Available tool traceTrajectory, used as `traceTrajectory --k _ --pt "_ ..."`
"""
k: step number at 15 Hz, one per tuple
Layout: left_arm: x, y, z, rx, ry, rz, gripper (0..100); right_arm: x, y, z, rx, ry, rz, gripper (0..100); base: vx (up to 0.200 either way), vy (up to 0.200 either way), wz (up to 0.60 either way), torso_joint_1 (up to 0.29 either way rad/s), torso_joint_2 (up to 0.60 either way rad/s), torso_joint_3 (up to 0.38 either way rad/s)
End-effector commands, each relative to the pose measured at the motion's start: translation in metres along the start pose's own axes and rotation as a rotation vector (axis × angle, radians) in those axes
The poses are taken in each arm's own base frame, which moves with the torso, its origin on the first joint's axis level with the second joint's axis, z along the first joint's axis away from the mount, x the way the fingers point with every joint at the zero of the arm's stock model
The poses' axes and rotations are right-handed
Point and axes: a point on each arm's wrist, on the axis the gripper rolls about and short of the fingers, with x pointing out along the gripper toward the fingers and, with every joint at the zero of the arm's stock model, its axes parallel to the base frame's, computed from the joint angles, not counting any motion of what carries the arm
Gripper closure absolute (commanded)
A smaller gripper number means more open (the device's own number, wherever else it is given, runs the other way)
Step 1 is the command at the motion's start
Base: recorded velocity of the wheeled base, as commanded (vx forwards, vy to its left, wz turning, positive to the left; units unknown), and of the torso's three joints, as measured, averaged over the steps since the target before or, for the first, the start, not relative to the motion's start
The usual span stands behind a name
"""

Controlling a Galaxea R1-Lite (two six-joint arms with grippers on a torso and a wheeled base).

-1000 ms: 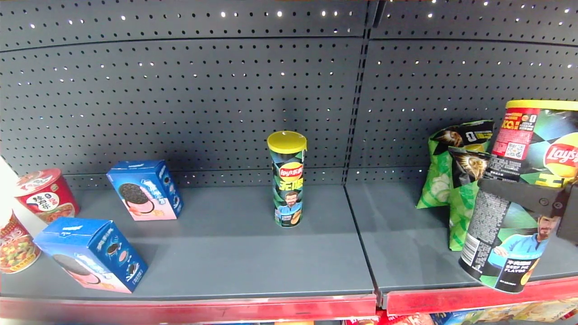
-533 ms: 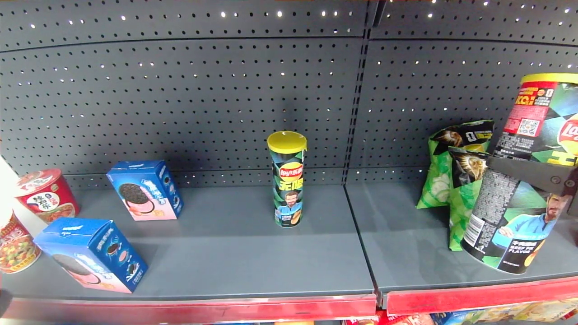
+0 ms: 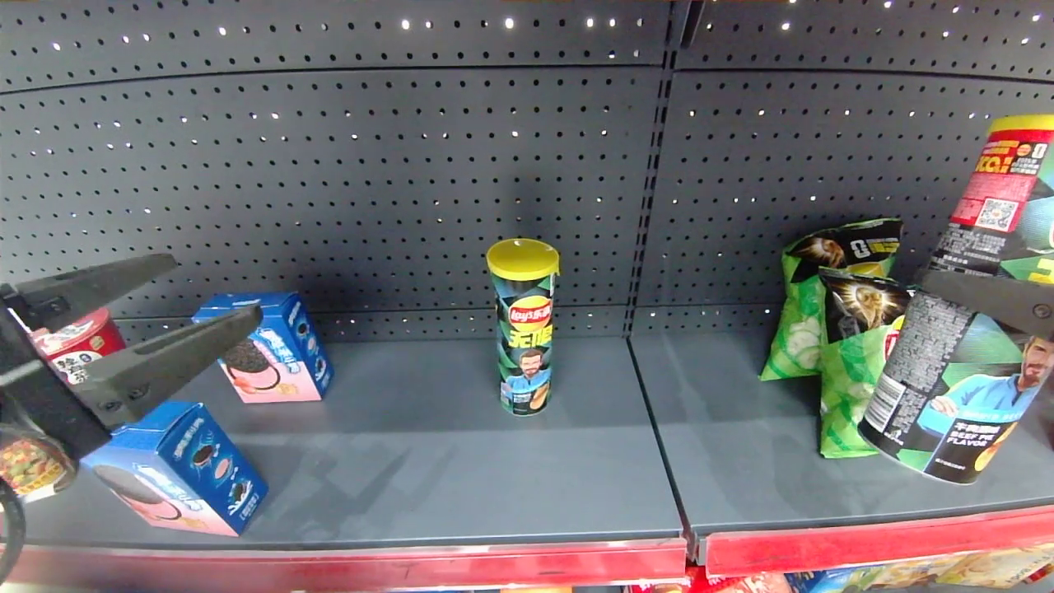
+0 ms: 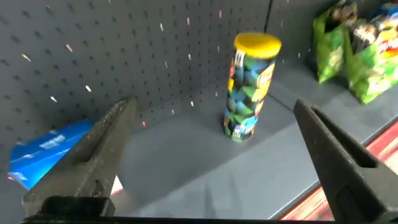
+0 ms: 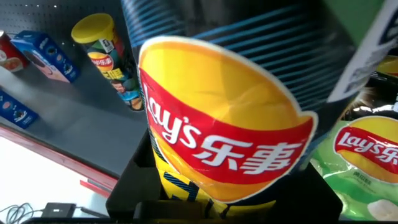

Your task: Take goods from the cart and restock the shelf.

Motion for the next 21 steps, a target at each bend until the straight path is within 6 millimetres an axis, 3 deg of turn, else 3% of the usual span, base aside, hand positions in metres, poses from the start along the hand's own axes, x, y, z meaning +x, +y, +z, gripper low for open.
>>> traceTrajectory --k 1,6,9,12,14,15,17,21 --pt "0.016 0.007 -0.012 -0.026 0.063 -0.003 0 -0.002 0.0 0.001 -0.001 -0.01 -0.003 100 0.0 0.0 0.0 0.0 0.0 0.0" --pt "0.011 0.009 -0.017 0.058 0.104 0.044 0 0.001 0.0 0.003 -0.003 -0.007 0.02 100 0.0 0.0 0.0 0.0 0.0 0.0" --pt "0.002 0.019 -0.036 0.211 0.228 0.189 0 0.004 0.0 0.006 -0.003 -0.01 0.022 100 0.0 0.0 0.0 0.0 0.0 0.0" --pt "0.01 0.011 -0.032 0.14 0.19 0.122 0 0.004 0.0 0.005 -0.002 -0.005 0.027 100 0.0 0.0 0.0 0.0 0.0 0.0" --pt "0.037 0.005 -0.007 0.044 -0.026 0.051 0 0.007 -0.002 0.004 0.001 0.003 0.02 100 0.0 0.0 0.0 0.0 0.0 0.0" --pt "0.041 0.005 -0.005 0.047 -0.047 0.046 0 0.008 -0.002 0.004 0.001 0.003 0.02 100 0.0 0.0 0.0 0.0 0.0 0.0" --pt "0.068 0.0 -0.012 0.05 -0.075 0.019 0 0.008 -0.002 0.006 -0.003 -0.012 0.022 100 0.0 0.0 0.0 0.0 0.0 0.0" --pt "0.089 -0.006 -0.028 0.014 -0.03 -0.015 0 0.006 -0.002 0.007 -0.003 -0.019 0.018 100 0.0 0.0 0.0 0.0 0.0 0.0"
